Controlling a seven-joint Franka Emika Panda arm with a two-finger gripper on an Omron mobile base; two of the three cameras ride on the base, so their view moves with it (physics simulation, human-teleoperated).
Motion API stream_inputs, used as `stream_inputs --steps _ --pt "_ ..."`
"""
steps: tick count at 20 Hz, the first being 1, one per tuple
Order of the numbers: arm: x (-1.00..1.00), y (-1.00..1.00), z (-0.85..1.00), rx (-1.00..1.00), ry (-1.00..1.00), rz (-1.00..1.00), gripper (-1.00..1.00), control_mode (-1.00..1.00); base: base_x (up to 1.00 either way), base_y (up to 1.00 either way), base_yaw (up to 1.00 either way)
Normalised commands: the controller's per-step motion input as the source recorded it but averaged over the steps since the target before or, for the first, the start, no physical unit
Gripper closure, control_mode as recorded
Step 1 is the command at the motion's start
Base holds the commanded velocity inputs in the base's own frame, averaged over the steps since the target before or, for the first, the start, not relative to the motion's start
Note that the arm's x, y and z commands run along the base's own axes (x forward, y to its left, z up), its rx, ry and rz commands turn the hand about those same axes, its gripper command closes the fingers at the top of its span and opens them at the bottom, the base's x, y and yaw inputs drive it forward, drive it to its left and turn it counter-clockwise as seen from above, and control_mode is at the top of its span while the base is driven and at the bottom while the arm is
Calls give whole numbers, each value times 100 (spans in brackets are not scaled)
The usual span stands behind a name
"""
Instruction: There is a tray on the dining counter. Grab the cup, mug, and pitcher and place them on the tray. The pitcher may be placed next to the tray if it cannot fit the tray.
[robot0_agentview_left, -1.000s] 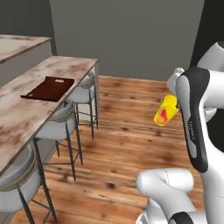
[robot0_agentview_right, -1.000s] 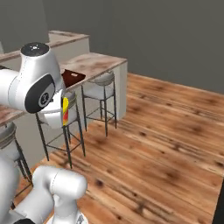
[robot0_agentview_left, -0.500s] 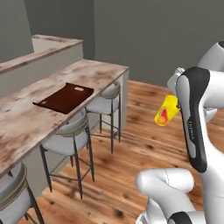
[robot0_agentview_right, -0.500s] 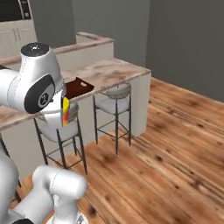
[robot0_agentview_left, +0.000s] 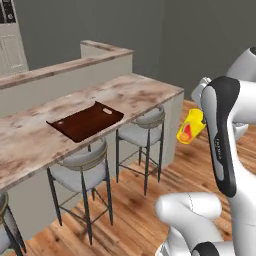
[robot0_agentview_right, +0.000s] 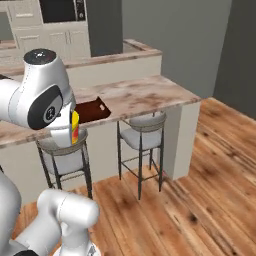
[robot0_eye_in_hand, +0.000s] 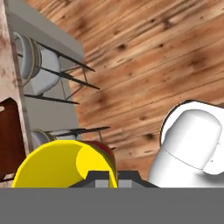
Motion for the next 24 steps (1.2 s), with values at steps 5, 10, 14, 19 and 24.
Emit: stream_inputs --steps 5,10,14,19,24 --pt "0 0 0 0 0 0 100 100 81 -73 52" --pt "0 0 0 0 0 0 100 100 84 -29 53" --pt "0 0 0 0 0 0 100 100 54 0 50" --pt "0 0 0 0 0 0 100 100 34 4 37" --pt "0 0 0 0 0 0 100 100 48 -33 15"
